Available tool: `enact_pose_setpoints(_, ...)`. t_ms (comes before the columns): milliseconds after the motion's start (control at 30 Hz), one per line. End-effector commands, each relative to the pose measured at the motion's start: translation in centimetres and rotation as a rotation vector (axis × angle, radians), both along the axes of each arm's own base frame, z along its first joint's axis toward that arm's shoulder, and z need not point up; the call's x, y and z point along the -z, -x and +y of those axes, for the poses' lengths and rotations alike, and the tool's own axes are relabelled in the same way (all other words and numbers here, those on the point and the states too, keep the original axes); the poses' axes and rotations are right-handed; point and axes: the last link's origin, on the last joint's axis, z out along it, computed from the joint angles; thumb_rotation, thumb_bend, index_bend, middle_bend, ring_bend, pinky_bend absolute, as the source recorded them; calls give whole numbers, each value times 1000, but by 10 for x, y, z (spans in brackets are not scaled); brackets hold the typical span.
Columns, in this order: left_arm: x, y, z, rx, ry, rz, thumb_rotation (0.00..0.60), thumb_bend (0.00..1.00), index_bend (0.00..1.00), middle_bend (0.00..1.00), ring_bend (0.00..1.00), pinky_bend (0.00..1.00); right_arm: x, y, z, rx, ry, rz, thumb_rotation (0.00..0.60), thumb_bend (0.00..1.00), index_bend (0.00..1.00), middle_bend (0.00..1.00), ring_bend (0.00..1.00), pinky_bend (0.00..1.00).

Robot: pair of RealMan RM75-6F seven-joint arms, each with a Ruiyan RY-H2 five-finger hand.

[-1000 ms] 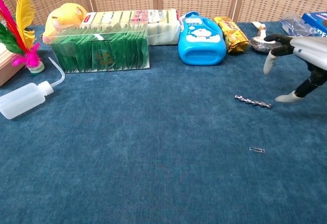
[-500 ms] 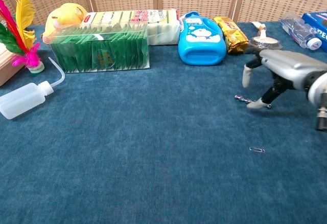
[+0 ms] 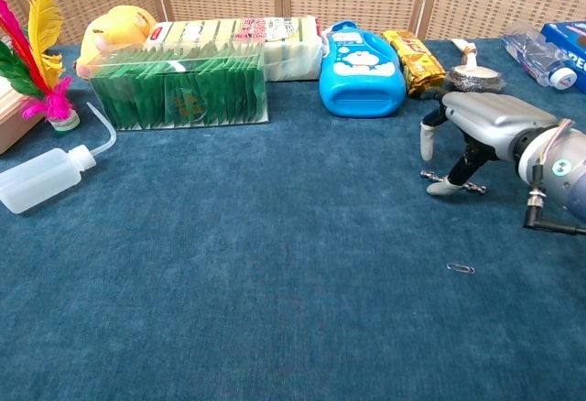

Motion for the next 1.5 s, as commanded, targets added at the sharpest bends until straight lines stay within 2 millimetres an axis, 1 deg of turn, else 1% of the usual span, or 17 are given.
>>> enact_pose_setpoints(33, 0, 0, 0, 0, -1, -1, 600, 50, 0, 0, 0, 0, 2, -1, -2, 4, -3, 11, 600, 145, 522, 0, 0, 0)
enact_pose_setpoints(167, -2, 1, 0, -2, -4, -3, 600, 50, 0, 0, 0, 0, 3, 0, -5, 10, -5, 27, 600, 168, 503, 0, 0, 0)
enact_pose_setpoints(367, -2, 1, 0, -3, -3, -4, 600, 50, 0, 0, 0, 0, 1, -2, -6, 18, -4, 34, 600, 258, 499, 0, 0, 0)
enact_pose_setpoints(467, -2, 1, 0, -2, -3, -3, 600, 50, 0, 0, 0, 0, 0, -3, -6, 19, -4, 37, 600, 282, 506, 0, 0, 0)
enact_pose_setpoints(700, -1, 1, -1, -1, -2, -4, 600, 50, 0, 0, 0, 0, 3, -4, -4, 27, -20, 41, 600, 283, 506, 0, 0, 0)
enact_pose_setpoints(833, -2, 1, -1, -2, -4, -4, 600, 50, 0, 0, 0, 0, 3, -4, -4, 29, -24, 48, 600, 284, 524, 0, 0, 0)
enact_pose_setpoints(1100, -3, 2, -1, -4, -7, -8, 600, 50, 0, 0, 0, 0, 5, -2, -6, 45, -27, 63, 600, 288, 538, 0, 0, 0)
enact_pose_setpoints(1267, -3, 2, -1, -5, -6, -8, 600, 50, 0, 0, 0, 0, 6, -2, -7, 59, -38, 73, 600, 292, 528, 0, 0, 0)
enact_pose_setpoints(1500, -3, 2, -1, -5, -4, -8, 600, 50, 0, 0, 0, 0, 3, -5, -8, 78, -47, 84, 600, 334, 548, 0, 0, 0)
